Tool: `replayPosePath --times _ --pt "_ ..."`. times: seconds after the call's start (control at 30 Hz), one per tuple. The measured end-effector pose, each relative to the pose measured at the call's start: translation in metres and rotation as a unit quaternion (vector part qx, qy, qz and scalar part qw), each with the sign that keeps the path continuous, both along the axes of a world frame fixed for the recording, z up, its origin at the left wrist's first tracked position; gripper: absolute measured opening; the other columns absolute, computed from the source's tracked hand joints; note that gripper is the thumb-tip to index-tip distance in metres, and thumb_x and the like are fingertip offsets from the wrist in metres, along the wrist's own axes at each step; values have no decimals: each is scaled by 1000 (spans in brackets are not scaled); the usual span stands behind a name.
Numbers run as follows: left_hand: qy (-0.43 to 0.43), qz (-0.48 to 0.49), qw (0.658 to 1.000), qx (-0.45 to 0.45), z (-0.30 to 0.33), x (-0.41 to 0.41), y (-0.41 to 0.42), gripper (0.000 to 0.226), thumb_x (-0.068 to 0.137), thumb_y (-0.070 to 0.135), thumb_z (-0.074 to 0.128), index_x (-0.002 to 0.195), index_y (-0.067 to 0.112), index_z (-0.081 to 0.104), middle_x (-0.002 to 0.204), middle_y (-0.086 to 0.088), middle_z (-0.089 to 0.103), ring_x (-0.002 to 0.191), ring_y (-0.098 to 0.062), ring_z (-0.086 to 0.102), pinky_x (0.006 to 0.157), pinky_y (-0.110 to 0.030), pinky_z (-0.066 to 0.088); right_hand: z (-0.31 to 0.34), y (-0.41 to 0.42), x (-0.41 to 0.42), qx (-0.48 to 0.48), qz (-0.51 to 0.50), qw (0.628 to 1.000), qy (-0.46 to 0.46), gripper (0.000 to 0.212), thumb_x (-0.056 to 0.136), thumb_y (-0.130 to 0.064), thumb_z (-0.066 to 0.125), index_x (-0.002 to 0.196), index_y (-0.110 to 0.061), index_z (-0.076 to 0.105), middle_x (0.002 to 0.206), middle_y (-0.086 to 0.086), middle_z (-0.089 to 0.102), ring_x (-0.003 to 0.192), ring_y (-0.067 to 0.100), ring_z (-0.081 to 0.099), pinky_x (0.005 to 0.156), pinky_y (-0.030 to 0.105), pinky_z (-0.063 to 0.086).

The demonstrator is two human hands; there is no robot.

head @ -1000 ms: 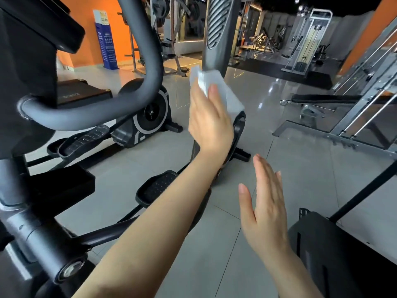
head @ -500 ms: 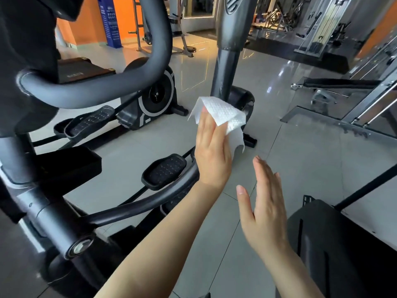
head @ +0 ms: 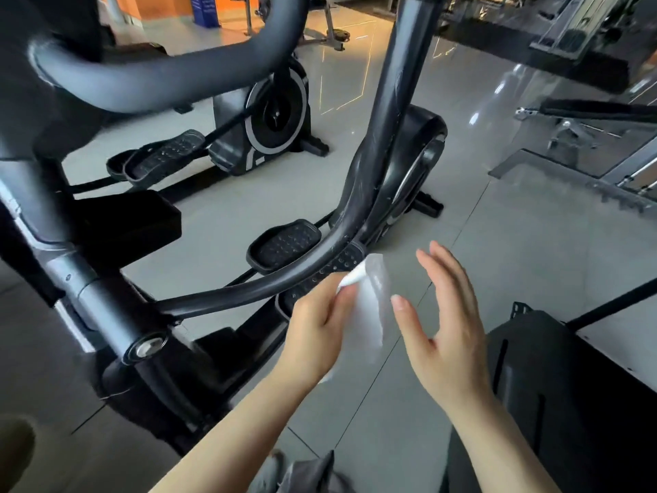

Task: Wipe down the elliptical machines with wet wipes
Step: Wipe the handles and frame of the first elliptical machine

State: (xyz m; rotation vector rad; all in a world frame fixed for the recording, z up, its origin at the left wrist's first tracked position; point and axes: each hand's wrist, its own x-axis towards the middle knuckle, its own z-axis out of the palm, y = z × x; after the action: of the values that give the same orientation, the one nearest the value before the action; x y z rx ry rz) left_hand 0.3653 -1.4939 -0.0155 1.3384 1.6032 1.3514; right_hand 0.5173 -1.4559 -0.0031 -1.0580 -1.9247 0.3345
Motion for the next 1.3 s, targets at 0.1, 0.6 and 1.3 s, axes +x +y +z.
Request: replayPosePath --times 0.1,0.6,1.3 --pt "9 -58 997 -55 9 -16 -10 20 100 24 50 84 17 60 65 7 48 62 -7 41 61 -22 34 22 -7 -13 -122 95 987 42 56 85 -42 64 134 -17 53 143 -8 48 136 1 39 108 14 31" --pt "-239 -45 946 -214 2 -68 -78 43 74 37 70 110 13 69 91 -6 71 78 -15 69 72 -26 57 23 -3 -39 -443 141 875 132 48 81 -43 64 88 1 43 80 6 46 74 21 46 64 33 36" --pt "297 279 913 35 -36 -197 -90 19 101 18 52 108 6 64 108 2 60 106 -17 54 92 -17 35 -19 -38 -89 40 26 996 77 28 100 -11 43 121 -7 62 123 1 64 118 13 57 103 22 42"
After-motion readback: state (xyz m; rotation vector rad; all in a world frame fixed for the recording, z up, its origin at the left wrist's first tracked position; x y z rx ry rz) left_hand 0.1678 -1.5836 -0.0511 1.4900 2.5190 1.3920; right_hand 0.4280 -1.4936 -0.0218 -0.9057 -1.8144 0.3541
